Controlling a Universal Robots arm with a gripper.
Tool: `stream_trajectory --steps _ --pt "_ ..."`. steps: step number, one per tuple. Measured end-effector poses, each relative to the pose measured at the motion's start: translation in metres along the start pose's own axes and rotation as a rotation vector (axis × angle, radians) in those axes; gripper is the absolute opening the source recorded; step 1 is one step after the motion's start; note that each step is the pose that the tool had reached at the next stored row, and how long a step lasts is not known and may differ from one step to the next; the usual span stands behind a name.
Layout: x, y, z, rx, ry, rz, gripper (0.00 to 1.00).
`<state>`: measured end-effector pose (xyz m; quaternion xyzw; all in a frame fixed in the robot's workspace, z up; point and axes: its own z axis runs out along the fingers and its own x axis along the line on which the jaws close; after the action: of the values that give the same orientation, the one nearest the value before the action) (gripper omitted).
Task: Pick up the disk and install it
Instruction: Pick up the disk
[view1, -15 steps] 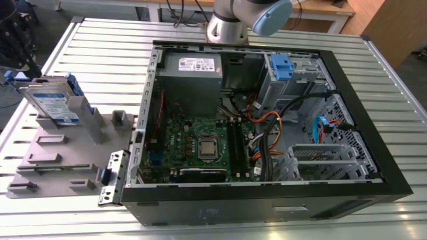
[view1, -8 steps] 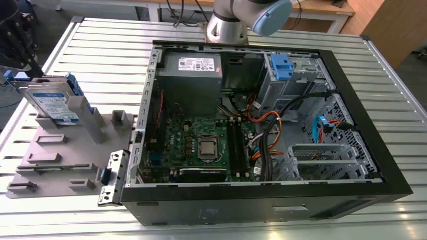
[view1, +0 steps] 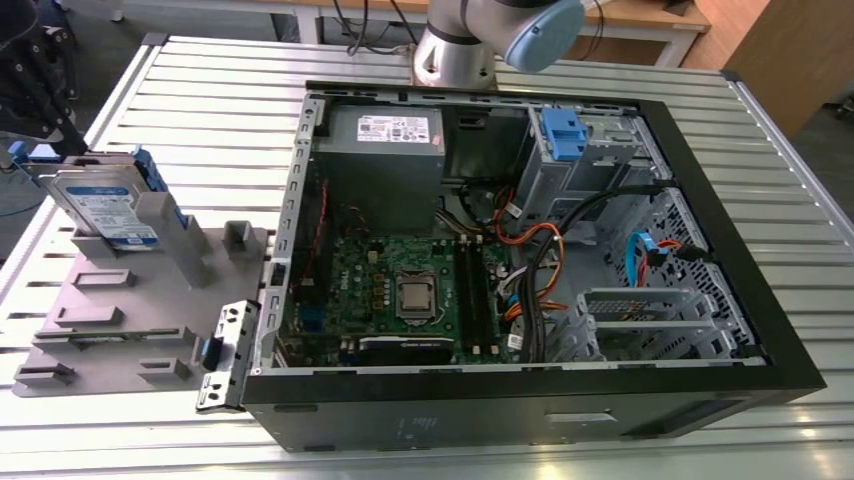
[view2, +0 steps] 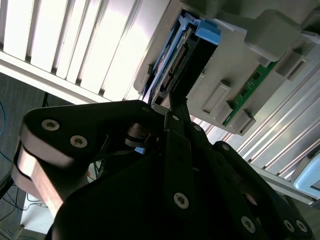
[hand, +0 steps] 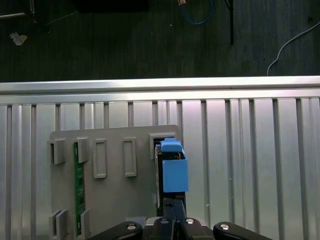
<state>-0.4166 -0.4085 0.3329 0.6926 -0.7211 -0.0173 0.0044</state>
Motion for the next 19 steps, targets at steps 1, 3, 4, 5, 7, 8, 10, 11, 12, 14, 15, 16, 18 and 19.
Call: stream_trajectory --steps 1,3,4,5,7,8,10,11,12,14,15,16,18,19 --pt "0.0 0.0 0.0 0.0001 0.0 0.0 0.11" --pt "0.0 0.0 0.0001 0.0001 -0.0001 0.0 0.11" --pt "0.0 -0.0001 0.0 0.0001 0.0 0.0 0.11" --pt "0.0 -0.0001 0.0 0.0 0.0 0.0 0.11" --pt "0.0 -0.0001 0.0 0.0001 0.0 0.0 0.11" --pt "0.0 -0.0001 0.0 0.0001 0.0 0.0 0.17" --pt "0.0 -0.0001 0.0 0.0001 0.0 0.0 0.23" --pt "0.0 -0.0002 0.0 0.0 0.0 0.0 0.29" --pt "0.0 -0.0002 0.0 0.0001 0.0 0.0 0.29" --pt "0.0 -0.0002 0.0 0.0 0.0 0.0 0.41" --pt "0.0 -0.0002 0.0 0.0001 0.0 0.0 0.41" --pt "0.0 -0.0002 0.0 0.0001 0.0 0.0 0.47" --pt "0.0 -0.0002 0.0 0.0 0.0 0.0 0.53" --pt "0.0 -0.0002 0.0 0.0 0.0 0.0 0.53"
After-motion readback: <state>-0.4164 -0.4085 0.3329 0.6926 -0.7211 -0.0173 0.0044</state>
